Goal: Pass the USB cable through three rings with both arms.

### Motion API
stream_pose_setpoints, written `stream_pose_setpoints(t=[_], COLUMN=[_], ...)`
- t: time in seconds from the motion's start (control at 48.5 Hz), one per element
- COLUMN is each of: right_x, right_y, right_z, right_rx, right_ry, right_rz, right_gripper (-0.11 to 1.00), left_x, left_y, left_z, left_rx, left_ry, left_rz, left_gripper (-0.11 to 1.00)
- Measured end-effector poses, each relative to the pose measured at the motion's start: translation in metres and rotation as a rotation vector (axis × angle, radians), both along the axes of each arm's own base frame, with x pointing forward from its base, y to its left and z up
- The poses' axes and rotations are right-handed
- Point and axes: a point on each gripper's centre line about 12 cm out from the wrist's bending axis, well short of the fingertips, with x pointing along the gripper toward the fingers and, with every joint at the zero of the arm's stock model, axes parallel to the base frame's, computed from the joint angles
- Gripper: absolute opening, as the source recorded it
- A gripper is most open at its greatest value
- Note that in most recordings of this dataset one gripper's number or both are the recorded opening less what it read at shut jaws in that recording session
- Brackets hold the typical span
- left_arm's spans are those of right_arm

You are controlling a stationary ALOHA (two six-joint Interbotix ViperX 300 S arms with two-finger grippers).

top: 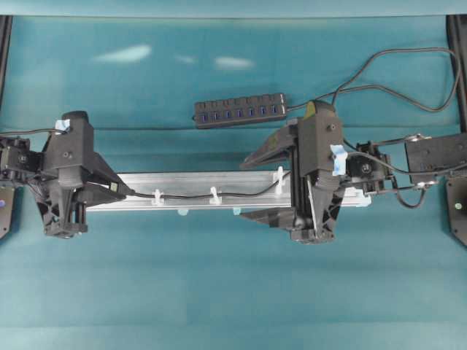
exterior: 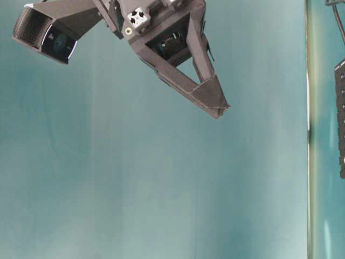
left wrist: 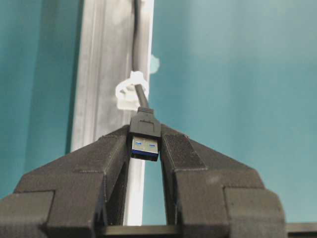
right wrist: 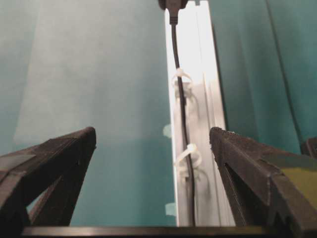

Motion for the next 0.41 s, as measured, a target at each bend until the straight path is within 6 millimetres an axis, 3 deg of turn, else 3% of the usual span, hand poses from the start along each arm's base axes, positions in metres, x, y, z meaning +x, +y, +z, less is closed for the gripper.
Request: stream_pose_setpoints(t=[0.413], right_x=[-0.0006], right_y=[0.0000], right_z=[-0.0012], right_rx=[0.000], right_ry=[0.003], right_rz=[0.000], right_gripper=[0.86], left_x=[0.0000], left_y=[0.0000], left_z=[0.0000], left_rx=[0.000], left_ry=[0.000], left_rz=[0.000], left_gripper=[0.20])
